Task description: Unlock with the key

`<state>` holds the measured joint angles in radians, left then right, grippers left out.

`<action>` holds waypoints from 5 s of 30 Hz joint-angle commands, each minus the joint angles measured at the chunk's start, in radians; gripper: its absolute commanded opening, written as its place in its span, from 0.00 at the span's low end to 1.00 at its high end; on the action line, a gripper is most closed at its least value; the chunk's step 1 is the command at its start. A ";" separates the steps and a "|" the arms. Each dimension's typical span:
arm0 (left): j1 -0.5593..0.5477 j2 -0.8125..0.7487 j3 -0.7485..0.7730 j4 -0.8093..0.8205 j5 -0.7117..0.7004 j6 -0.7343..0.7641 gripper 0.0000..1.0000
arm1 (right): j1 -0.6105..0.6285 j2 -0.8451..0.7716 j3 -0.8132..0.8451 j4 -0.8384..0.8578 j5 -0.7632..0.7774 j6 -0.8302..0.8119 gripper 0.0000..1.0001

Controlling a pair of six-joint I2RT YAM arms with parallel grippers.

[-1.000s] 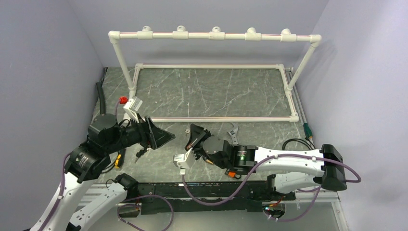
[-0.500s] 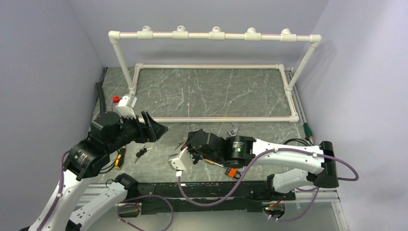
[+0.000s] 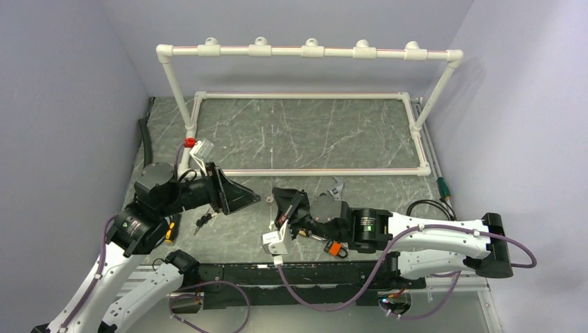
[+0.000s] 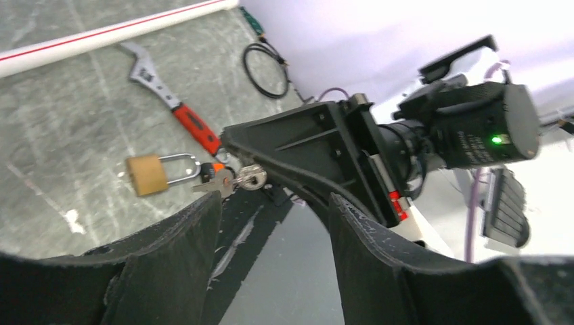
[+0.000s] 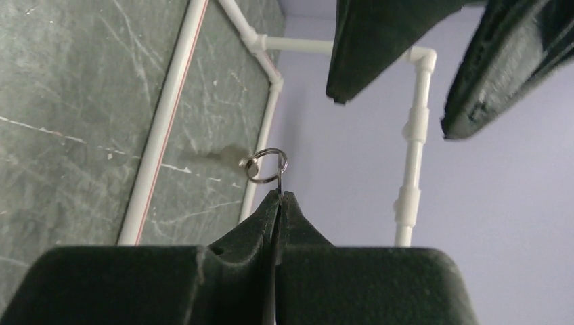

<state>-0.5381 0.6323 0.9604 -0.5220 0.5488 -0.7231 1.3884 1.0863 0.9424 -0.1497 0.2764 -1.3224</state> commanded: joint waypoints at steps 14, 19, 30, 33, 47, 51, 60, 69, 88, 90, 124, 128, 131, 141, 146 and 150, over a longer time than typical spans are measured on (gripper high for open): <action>0.000 0.001 -0.108 0.320 0.128 -0.156 0.50 | 0.027 -0.012 -0.095 0.381 0.012 -0.185 0.00; 0.000 -0.006 -0.098 0.271 0.077 -0.132 0.56 | 0.034 -0.019 -0.105 0.396 0.013 -0.191 0.00; 0.000 -0.010 -0.151 0.331 0.081 -0.138 0.71 | 0.038 -0.017 -0.115 0.425 0.014 -0.202 0.00; 0.000 -0.011 -0.179 0.402 0.112 -0.154 0.76 | 0.041 -0.014 -0.113 0.428 0.016 -0.201 0.00; 0.000 -0.021 -0.236 0.555 0.217 -0.226 0.46 | 0.043 0.012 -0.123 0.483 0.049 -0.210 0.00; 0.000 -0.033 -0.248 0.557 0.225 -0.236 0.39 | 0.043 0.019 -0.127 0.508 0.060 -0.216 0.00; 0.001 -0.045 -0.253 0.530 0.213 -0.231 0.23 | 0.043 0.023 -0.134 0.518 0.067 -0.219 0.00; 0.000 -0.053 -0.253 0.487 0.159 -0.225 0.00 | 0.044 0.018 -0.145 0.532 0.071 -0.230 0.00; 0.000 -0.051 -0.109 0.155 0.090 0.044 0.00 | 0.057 -0.136 -0.227 0.444 0.027 0.054 0.60; 0.000 -0.047 -0.089 0.113 0.100 0.097 0.00 | 0.060 -0.183 -0.233 0.410 0.009 0.186 0.62; 0.001 -0.058 -0.104 -0.113 -0.085 0.567 0.00 | -0.513 -0.116 -0.204 -0.319 -0.082 2.672 0.73; 0.000 -0.048 -0.124 -0.110 -0.096 0.560 0.00 | -0.455 0.014 -0.148 -0.400 -0.034 2.686 0.74; 0.000 -0.055 -0.129 -0.106 -0.102 0.568 0.00 | -0.444 0.110 -0.131 -0.426 -0.017 2.697 0.75; -0.013 -0.037 -0.132 -0.126 -0.128 0.575 0.00 | -0.372 0.397 -0.004 -0.487 0.041 2.723 0.75; -0.020 -0.044 -0.137 -0.124 -0.140 0.574 0.00 | -0.364 0.484 0.029 -0.497 0.041 2.717 0.69; -0.023 -0.037 -0.137 -0.126 -0.147 0.575 0.00 | -0.354 0.509 0.030 -0.508 0.049 2.717 0.67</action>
<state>-0.5552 0.5926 0.8238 -0.6739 0.4179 -0.1516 1.0210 1.5776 0.9485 -0.6140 0.2913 1.3808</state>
